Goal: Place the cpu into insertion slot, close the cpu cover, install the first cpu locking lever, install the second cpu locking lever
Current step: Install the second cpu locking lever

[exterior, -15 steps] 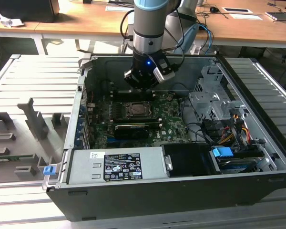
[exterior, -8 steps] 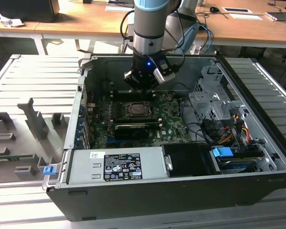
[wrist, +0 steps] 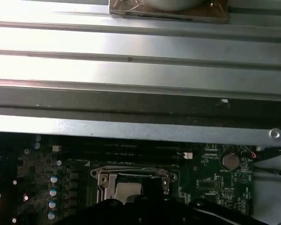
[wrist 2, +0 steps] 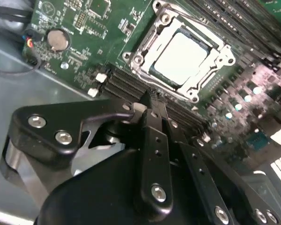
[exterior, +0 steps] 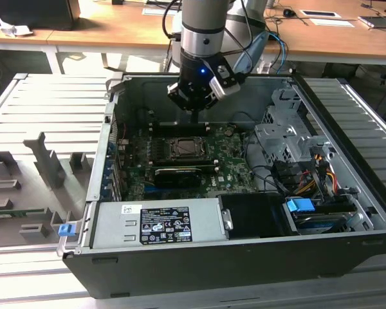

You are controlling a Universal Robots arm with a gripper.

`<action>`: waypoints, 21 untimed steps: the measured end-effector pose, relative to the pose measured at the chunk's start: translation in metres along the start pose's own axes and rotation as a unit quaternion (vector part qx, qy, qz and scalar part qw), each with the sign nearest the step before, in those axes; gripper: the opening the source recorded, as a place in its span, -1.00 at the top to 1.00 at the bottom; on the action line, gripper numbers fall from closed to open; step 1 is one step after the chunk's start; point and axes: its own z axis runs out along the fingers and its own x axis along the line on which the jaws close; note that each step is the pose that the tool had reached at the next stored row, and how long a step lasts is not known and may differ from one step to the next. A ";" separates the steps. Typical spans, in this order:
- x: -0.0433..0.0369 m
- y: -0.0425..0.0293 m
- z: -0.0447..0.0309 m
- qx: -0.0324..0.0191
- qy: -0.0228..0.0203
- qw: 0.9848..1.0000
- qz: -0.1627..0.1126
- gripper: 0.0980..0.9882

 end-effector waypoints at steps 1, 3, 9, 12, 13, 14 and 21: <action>0.0002 -0.0022 -0.0002 0.000 0.000 1.000 0.000 0.98; 0.0009 -0.0139 -0.0002 0.000 0.000 1.000 0.000 0.98; 0.0024 -0.0442 0.0035 0.000 0.000 1.000 0.000 0.98; 0.0032 -0.0585 0.0081 -0.004 0.000 1.000 0.000 0.98; 0.0034 -0.0619 0.0094 -0.004 0.000 1.000 0.000 0.98; 0.0035 -0.0659 0.0120 -0.004 0.000 1.000 -0.002 0.98; 0.0132 -0.0780 0.0164 -0.006 0.001 1.000 -0.015 0.98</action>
